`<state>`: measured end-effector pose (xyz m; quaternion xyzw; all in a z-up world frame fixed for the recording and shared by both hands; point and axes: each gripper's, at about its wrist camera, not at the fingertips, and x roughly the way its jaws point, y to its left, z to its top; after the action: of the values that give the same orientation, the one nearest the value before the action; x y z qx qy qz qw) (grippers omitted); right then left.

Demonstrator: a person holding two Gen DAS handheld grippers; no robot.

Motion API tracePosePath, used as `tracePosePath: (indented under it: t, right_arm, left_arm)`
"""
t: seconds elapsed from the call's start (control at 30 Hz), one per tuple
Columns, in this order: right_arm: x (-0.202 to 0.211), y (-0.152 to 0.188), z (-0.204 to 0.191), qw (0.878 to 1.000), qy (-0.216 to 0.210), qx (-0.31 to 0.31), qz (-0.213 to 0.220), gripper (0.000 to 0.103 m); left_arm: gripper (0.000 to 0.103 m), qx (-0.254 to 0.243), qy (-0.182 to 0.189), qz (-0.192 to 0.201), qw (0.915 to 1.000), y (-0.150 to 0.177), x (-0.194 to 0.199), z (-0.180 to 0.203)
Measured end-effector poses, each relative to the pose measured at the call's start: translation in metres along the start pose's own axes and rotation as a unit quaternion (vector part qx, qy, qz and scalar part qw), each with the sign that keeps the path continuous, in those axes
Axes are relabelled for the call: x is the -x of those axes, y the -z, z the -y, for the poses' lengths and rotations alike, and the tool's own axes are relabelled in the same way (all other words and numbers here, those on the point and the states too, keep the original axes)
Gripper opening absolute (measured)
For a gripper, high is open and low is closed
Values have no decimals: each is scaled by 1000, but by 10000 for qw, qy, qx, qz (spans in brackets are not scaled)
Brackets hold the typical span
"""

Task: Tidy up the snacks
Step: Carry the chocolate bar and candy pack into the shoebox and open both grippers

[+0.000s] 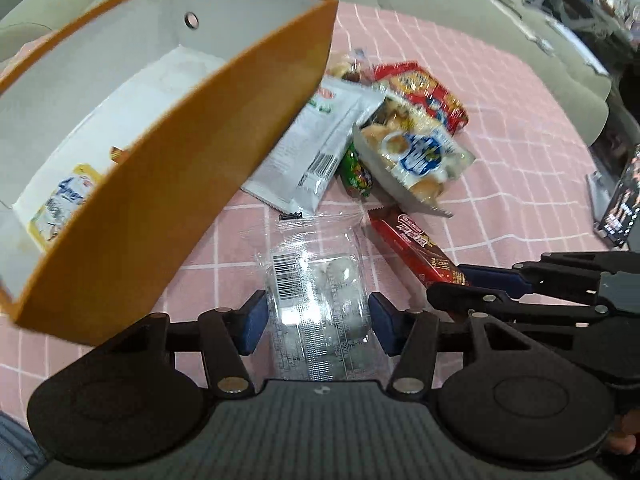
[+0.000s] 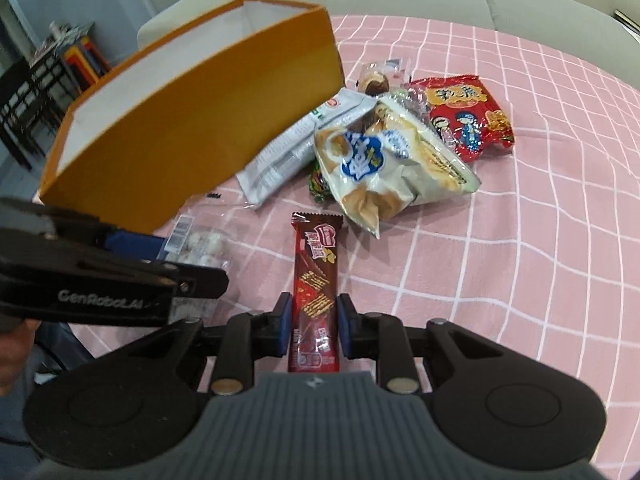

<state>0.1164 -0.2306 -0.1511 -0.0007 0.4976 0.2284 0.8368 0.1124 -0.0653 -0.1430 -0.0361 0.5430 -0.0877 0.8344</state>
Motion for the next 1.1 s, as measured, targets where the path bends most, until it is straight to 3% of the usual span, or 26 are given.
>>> tracePosePath:
  t: [0.33,0.63,0.87,1.1]
  right_arm:
    - [43,-13,-29,9985,-46,-112,533,20]
    - [69,-55,-67,9933,-278,324,1075,20]
    - [58,-101,-100,9898,-345,735,1170,20]
    - [16,-146,-128,9885,-132,1182,937,20]
  left_arm:
    - [62,14,170,802,9966,1,75,-11]
    - [62,22,-23,1301,9915,-19,126,-43]
    - [62,105,-326,1232,9918,-51,130,-76]
    - [62,5,-531,746,9958,-77,104,-101]
